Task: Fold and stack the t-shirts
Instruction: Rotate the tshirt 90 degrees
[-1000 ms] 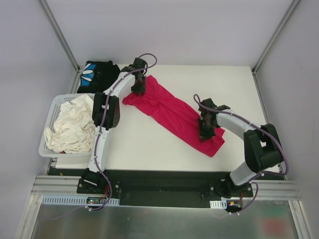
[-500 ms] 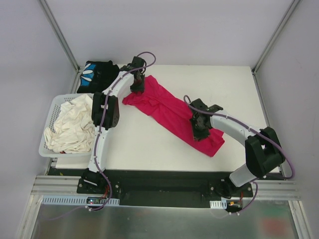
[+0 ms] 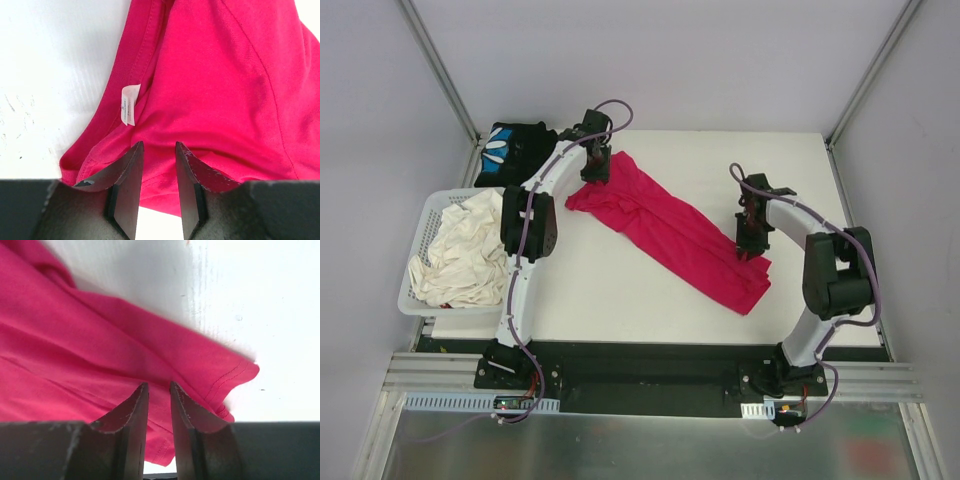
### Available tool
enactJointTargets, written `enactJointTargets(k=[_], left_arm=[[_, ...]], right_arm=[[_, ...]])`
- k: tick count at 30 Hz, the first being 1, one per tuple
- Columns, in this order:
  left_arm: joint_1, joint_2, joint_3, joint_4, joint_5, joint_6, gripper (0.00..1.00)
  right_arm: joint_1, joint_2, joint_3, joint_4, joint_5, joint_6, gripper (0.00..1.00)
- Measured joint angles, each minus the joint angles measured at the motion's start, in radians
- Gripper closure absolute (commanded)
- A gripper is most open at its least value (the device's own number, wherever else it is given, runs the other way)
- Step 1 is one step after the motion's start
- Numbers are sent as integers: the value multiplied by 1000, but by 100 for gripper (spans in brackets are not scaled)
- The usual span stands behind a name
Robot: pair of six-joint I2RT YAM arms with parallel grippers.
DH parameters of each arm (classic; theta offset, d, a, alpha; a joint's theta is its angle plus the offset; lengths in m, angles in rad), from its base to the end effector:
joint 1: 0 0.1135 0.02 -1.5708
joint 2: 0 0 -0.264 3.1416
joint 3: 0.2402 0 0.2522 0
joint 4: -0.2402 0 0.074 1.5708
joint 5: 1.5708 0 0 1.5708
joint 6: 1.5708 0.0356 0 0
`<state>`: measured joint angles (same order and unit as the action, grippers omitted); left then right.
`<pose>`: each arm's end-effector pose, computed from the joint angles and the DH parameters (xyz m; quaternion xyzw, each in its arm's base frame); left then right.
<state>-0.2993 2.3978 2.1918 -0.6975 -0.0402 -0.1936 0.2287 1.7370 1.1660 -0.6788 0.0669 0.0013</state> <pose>0.5108 -0.1561 0.2148 0.0433 0.9437 -0.0615 0.3222 0.3285 0.0740 0.1880 -0.1066 0.9808 -0.0145 0.1625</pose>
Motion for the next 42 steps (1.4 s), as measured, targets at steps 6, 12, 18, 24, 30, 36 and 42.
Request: enactJointTargets(k=[6,12,18,24,30,36,42], left_arm=[[0,-1,-11,0,5,5,69],[0,-1,-12,0,6,12,69],[0,-1,-12,0,6,29,68],[0,-1,-5,0,11,32,68],[6,0,17,0,32,32,69],[6,0,21,0,40,32,69],[6,0,21,0,40,32,69]], right_arm=[[-27,59,3,5,-18,-17,94],[-28,66,-13,16,-43,-17,96],[26,-7,-106,34,-60,1,95],[156,-53,-160,8,-68,48,94],[310,-55,-162,-14,-76,108,94],[459,-55,-156,-23,-79,164,94],[600,-43,-135,-27,-73,235,94]])
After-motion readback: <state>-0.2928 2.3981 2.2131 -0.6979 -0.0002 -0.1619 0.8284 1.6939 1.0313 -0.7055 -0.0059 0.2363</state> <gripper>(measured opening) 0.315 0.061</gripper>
